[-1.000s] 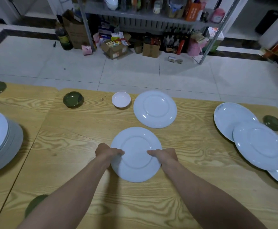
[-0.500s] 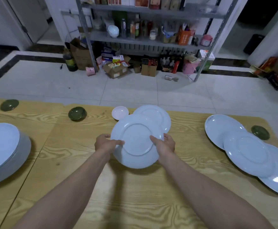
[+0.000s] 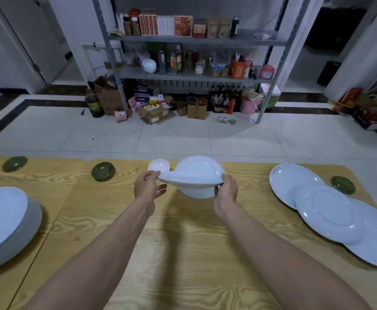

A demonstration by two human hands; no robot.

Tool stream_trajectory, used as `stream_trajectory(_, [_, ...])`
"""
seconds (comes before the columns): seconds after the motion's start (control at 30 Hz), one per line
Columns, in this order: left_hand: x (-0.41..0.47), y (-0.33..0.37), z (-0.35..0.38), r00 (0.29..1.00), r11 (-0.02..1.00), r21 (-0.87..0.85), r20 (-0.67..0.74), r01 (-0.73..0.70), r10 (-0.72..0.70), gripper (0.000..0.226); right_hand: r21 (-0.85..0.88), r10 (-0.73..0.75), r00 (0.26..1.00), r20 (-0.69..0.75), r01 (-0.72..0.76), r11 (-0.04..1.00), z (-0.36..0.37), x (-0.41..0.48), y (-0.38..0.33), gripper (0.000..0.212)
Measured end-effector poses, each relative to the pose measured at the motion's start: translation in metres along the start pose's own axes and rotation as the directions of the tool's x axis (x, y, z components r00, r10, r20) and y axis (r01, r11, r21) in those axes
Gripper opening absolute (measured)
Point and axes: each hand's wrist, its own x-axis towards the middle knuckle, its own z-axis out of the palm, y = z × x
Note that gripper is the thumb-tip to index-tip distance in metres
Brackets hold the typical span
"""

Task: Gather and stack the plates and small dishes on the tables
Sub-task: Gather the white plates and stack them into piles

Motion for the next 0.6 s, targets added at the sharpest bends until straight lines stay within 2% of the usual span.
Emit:
stream_trajectory(0.1, [0.004, -0.005, -0.003, 0.997, 0.999, 0.042, 0.080, -0.020, 0.017, 0.043, -0.111, 0.010, 0.997, 0.070, -0.002, 0.994, -0.015, 0.001, -0.001, 0.030])
stream_trajectory(0.2, [0.004, -0.009, -0.006, 0.989, 0.995, 0.078, 0.137, -0.058, 0.047, 0.059, -0.208, 0.036, 0.970, 0.240, 0.015, 0.978, -0.032, 0.004, -0.007, 0.047])
stream_trajectory(0.4, [0.006, -0.016, 0.004, 0.984, 0.996, 0.038, 0.164, -0.079, 0.072, 0.054, -0.299, 0.149, 0.900, 0.411, -0.022, 0.954, -0.049, 0.017, -0.019, 0.064])
stream_trajectory(0.5, [0.012, -0.020, 0.016, 0.976, 0.998, -0.010, 0.210, -0.057, 0.058, 0.046, -0.269, 0.148, 0.916, 0.373, -0.046, 0.962, -0.054, 0.027, -0.025, 0.067])
stream_trajectory(0.6, [0.018, -0.024, 0.036, 0.979, 0.999, -0.049, 0.204, 0.015, -0.005, 0.028, -0.162, 0.119, 0.952, 0.282, -0.075, 0.984, -0.057, 0.043, -0.028, 0.068])
